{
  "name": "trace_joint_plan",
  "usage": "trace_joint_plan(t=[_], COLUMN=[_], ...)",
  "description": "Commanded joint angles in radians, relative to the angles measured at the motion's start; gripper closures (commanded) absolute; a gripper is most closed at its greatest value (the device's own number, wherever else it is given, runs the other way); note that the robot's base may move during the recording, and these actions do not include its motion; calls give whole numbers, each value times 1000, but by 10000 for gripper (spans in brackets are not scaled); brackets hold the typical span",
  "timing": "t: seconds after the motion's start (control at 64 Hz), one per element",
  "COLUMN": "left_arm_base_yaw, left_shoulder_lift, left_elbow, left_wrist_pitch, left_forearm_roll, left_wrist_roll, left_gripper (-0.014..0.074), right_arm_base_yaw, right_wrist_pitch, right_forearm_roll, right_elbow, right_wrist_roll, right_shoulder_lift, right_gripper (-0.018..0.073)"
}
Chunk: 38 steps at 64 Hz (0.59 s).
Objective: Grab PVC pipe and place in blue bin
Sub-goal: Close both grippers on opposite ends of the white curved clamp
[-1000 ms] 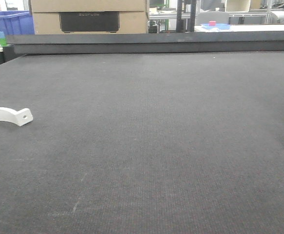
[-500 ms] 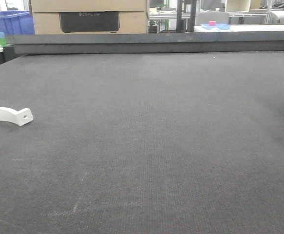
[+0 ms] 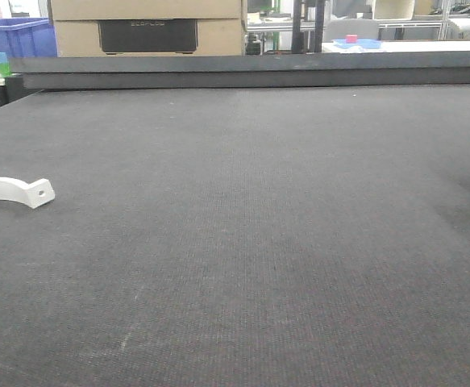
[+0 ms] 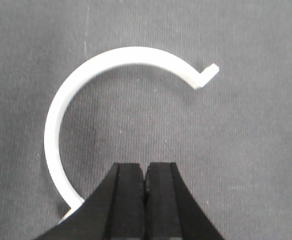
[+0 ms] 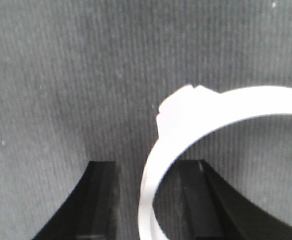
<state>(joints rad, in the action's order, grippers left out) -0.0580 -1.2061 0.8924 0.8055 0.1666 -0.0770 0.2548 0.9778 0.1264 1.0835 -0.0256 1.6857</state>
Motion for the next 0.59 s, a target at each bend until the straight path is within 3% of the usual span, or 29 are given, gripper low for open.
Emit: trace_joint_plan(t=[0.0, 0.203, 0.391, 0.516, 0.578], left_arm_base_yaw=[0, -18, -95, -162, -169], left_shoulder_lift=[3, 3, 2, -24, -60], left_elbow=[-12, -19, -19, 17, 56], left_wrist_pitch=[10, 20, 87, 179, 209], left_forearm_roll=[13, 3, 3, 3, 3], left_wrist_roll=[21, 173, 239, 217, 156], left_gripper=[707, 707, 707, 707, 707], right_arm_base_yaw=[0, 0, 0, 0, 0], right_wrist_pitch=[-29, -35, -24, -26, -17], right_forearm_roll=[-2, -2, -2, -2, -2], right_elbow=[5, 5, 5, 16, 34], right_wrist_roll=[-3, -3, -3, -3, -3], right_shoulder_lift=[8, 29, 46, 48, 43], right_gripper=[379, 385, 549, 718, 727])
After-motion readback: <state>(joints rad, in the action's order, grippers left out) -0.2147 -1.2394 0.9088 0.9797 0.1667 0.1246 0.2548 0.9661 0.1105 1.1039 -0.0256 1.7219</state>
